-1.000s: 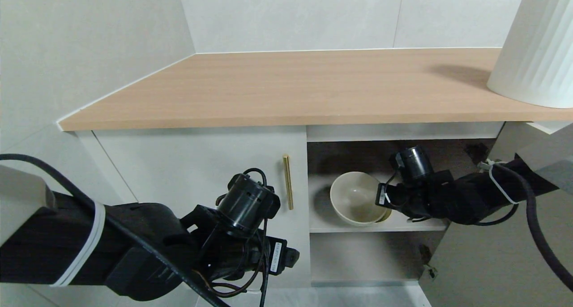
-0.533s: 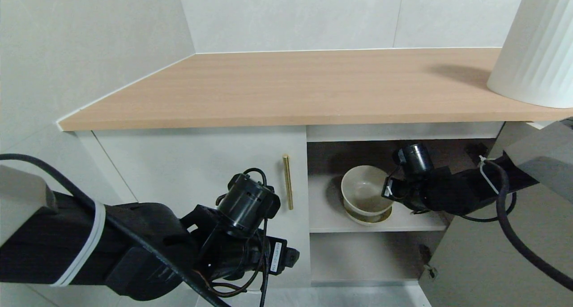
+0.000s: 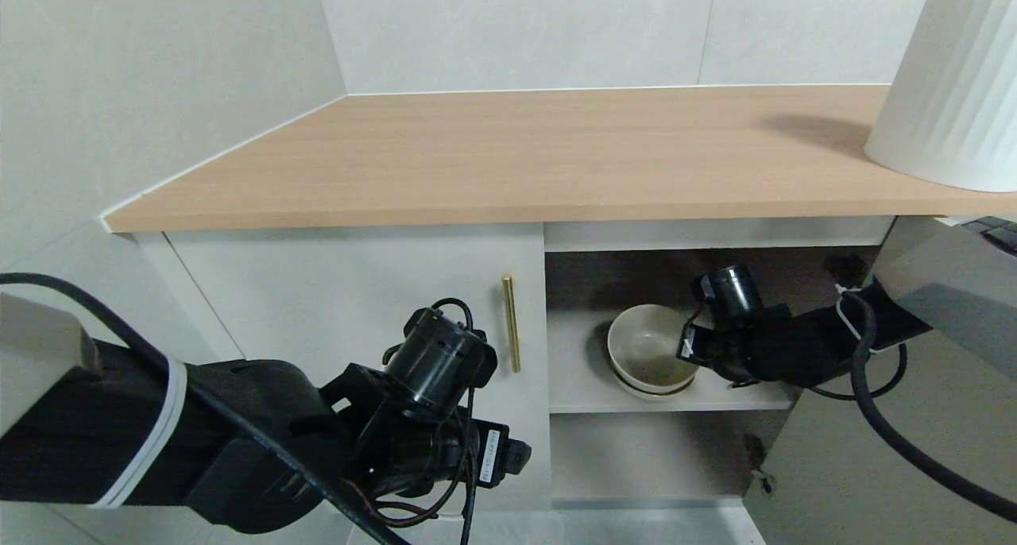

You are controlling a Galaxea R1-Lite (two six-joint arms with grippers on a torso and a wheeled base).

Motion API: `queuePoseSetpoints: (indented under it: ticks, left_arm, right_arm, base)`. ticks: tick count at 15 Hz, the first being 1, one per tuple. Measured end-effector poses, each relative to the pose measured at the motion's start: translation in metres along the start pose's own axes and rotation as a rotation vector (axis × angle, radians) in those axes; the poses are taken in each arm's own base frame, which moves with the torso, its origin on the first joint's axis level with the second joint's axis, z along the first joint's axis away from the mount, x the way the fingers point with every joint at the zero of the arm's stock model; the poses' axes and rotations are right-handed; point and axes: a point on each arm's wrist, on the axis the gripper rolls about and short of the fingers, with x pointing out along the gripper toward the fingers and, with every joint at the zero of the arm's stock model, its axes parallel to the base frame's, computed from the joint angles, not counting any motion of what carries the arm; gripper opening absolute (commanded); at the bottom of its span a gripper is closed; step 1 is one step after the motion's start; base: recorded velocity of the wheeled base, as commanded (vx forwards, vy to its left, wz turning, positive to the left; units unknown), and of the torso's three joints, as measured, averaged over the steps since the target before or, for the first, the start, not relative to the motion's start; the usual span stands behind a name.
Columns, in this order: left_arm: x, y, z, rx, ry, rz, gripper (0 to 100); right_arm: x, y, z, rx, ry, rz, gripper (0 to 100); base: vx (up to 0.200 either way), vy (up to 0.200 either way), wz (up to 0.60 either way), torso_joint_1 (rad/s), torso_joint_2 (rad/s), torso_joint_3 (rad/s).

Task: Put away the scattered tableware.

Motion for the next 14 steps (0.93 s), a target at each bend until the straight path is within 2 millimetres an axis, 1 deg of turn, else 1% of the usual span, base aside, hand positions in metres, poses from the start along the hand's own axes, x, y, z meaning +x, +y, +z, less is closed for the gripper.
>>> queuePoseSetpoints:
  ticks: [4,5,11,14]
  left_arm:
    - [0.0,0.0,0.0,0.0,0.0,0.0,100]
    - [0.0,0.0,0.0,0.0,0.0,0.0,100]
    - [0.0,0.001,0.0,-0.002,-0.001,0.002,100]
    - [-0.004,0.006,0.005,-0.019,-0.02,0.006,100]
  right_arm:
    - [0.001,0.0,-0.001,-0.001,0.002,-0.001,0]
    - [0.001,0.0,-0.001,-0.001,0.001,0.0,100]
    - [-0.001,0.001,-0.002,-0.008,0.007,0.003,100]
    - [-0.012,-0.001,-0.001,-0.021,0.034,-0.005,100]
  base:
    - [0.0,0.0,0.0,0.0,0.0,0.0]
    - [0.0,0.0,0.0,0.0,0.0,0.0]
    - [0.0,0.0,0.0,0.0,0.0,0.0]
    - [0.0,0.0,0.0,0.0,0.0,0.0]
